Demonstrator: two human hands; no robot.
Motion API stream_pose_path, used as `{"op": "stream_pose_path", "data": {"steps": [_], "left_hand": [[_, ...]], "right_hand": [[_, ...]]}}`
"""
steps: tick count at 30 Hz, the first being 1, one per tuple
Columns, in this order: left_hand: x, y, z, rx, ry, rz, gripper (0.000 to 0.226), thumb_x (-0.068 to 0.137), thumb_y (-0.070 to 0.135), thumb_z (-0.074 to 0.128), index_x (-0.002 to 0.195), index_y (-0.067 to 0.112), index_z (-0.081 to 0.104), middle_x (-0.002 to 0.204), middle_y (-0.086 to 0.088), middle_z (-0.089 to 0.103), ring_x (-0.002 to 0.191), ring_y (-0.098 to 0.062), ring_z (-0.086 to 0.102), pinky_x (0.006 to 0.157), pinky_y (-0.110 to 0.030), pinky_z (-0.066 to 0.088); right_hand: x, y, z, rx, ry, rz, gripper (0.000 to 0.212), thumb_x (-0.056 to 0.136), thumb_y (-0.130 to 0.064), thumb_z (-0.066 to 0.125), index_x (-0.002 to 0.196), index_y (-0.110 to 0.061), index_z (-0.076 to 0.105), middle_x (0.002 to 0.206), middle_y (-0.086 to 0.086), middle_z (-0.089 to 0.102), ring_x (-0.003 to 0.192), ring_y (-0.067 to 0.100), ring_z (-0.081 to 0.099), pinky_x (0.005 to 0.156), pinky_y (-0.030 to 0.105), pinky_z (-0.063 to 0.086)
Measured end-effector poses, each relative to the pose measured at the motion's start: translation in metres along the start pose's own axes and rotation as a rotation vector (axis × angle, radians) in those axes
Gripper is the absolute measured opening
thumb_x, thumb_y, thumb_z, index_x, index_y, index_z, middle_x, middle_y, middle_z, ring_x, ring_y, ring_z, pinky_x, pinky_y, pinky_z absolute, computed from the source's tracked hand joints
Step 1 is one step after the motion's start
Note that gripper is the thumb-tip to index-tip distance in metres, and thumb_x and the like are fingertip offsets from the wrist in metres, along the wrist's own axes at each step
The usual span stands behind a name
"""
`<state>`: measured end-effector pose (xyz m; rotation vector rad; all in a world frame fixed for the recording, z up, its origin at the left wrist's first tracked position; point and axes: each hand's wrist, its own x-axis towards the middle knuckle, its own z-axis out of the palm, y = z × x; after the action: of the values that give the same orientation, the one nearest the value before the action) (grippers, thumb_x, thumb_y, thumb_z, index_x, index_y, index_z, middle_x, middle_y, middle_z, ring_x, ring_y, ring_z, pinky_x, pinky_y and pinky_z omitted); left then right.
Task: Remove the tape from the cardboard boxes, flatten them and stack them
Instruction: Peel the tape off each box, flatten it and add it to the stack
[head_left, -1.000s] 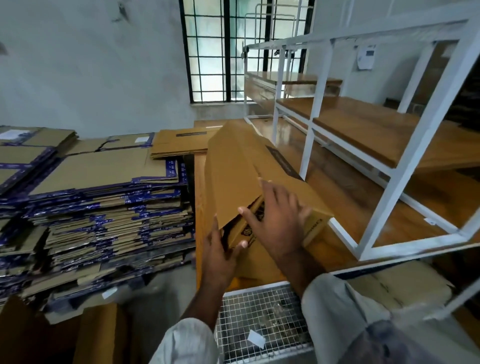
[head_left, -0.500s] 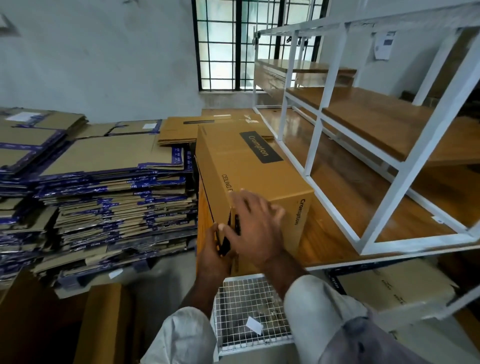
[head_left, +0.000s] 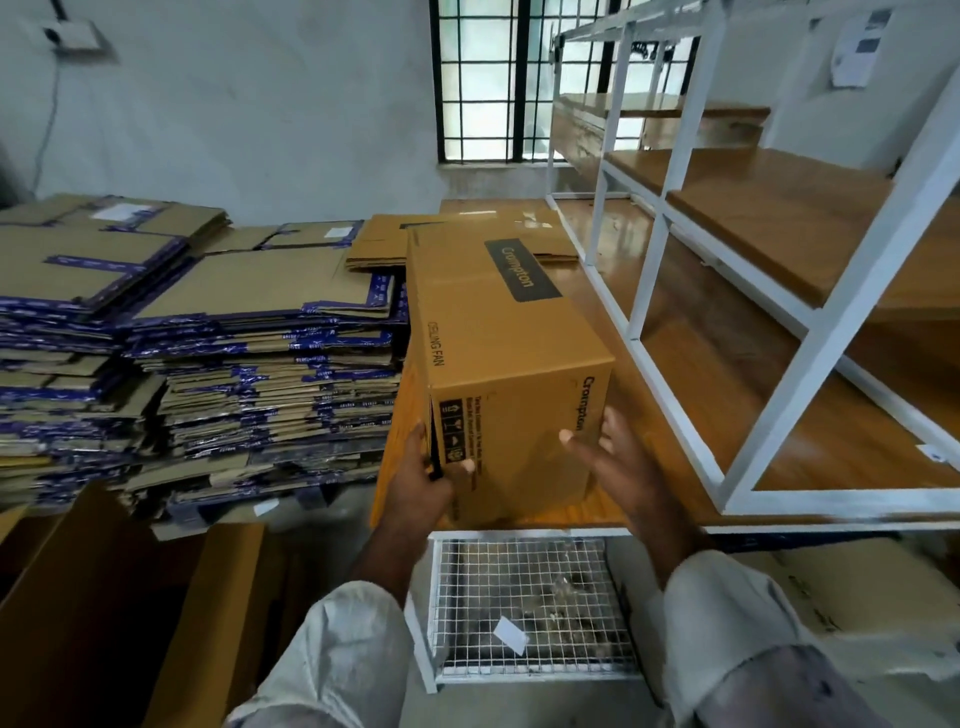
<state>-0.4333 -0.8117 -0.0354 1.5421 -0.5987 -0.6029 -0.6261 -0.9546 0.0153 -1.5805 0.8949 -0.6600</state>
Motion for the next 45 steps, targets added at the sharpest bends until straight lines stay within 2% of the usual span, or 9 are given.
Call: {"op": "stream_pose_path", "data": {"steps": [3,9,17,20,26,31,34,39,45], "left_hand": [[-0.009,0.000,0.011,-0.143,-0.003,0.028,0.066,0.086,0.016,0.081,0.138,0.042,0.049,0.126,0.007,0.069,0.119,-0.017,0.063,0.096,-0.050,0.056],[-0.032,-0.015,0.043,-0.477,-0.088,-0.153,0.059,0.089,0.024,0.076,0.139,0.038,0.047,0.137,0.002,0.064,0.123,-0.027,0.064,0.099,-0.055,0.054],[-0.066,-0.040,0.104,-0.805,-0.097,-0.490,0.022,0.093,0.003,0.065,0.115,0.005,0.065,0.102,-0.012,0.075,0.093,-0.023,0.074,0.098,-0.049,0.056],[-0.058,-0.051,0.110,-0.725,-0.050,-0.551,0.012,0.094,-0.010,0.054,0.096,-0.002,0.062,0.082,-0.014,0.067,0.072,-0.020,0.070,0.078,-0.036,0.062],[-0.043,-0.080,0.091,-0.510,0.031,-0.620,0.024,0.086,-0.013,0.046,0.102,-0.001,0.060,0.090,-0.015,0.072,0.089,-0.025,0.070,0.074,-0.031,0.061],[-0.046,-0.082,0.072,-0.275,-0.086,-0.616,0.024,0.094,0.002,0.051,0.114,-0.003,0.063,0.113,-0.025,0.071,0.100,-0.034,0.073,0.082,-0.038,0.060],[-0.053,-0.055,0.052,0.064,-0.158,-0.622,0.021,0.097,0.014,0.057,0.107,-0.003,0.063,0.091,-0.024,0.074,0.076,-0.032,0.073,0.066,-0.035,0.058],[-0.051,0.018,0.028,0.337,-0.164,-0.295,0.020,0.096,0.008,0.058,0.083,0.002,0.071,0.058,-0.014,0.068,0.045,-0.020,0.062,0.047,-0.025,0.050],[-0.017,0.107,-0.004,0.419,0.135,0.389,0.022,0.094,0.035,0.063,0.086,0.019,0.076,0.072,0.003,0.073,0.070,-0.017,0.072,0.068,-0.032,0.058]], "right_hand": [[-0.007,-0.006,-0.006,-0.022,0.035,-0.076,0.067,0.095,-0.032,0.072,0.151,-0.032,0.036,0.133,-0.020,0.049,0.120,0.002,0.047,0.096,0.034,0.045],[-0.008,-0.036,-0.025,-0.451,0.104,-0.413,0.074,0.088,-0.045,0.075,0.151,-0.048,0.035,0.158,-0.003,0.035,0.141,0.020,0.042,0.109,0.057,0.044],[-0.017,-0.069,-0.011,-1.079,0.023,-0.565,0.068,0.099,-0.041,0.058,0.154,-0.054,0.020,0.165,-0.003,0.029,0.153,0.023,0.023,0.122,0.057,0.012],[-0.017,-0.056,0.006,-1.147,0.020,-0.607,0.071,0.098,-0.042,0.060,0.155,-0.054,0.020,0.164,-0.003,0.028,0.152,0.023,0.023,0.119,0.056,0.015],[-0.021,-0.013,0.041,-1.233,0.063,-0.597,0.077,0.095,-0.045,0.064,0.157,-0.053,0.019,0.165,0.002,0.031,0.149,0.027,0.030,0.111,0.056,0.024],[-0.019,-0.013,0.056,-1.251,0.087,-0.588,0.079,0.097,-0.043,0.063,0.158,-0.052,0.014,0.167,0.003,0.026,0.152,0.027,0.025,0.112,0.056,0.020],[-0.015,-0.014,0.056,-1.232,0.071,-0.561,0.080,0.098,-0.043,0.063,0.157,-0.053,0.011,0.168,0.002,0.023,0.153,0.027,0.022,0.113,0.055,0.019],[-0.005,-0.020,0.056,-1.217,0.065,-0.549,0.078,0.098,-0.043,0.061,0.157,-0.053,0.010,0.169,0.001,0.021,0.153,0.026,0.020,0.115,0.056,0.018],[-0.002,-0.035,0.051,-1.175,0.007,-0.480,0.072,0.091,-0.043,0.061,0.152,-0.052,0.024,0.164,-0.004,0.023,0.149,0.025,0.021,0.112,0.054,0.016]]}}
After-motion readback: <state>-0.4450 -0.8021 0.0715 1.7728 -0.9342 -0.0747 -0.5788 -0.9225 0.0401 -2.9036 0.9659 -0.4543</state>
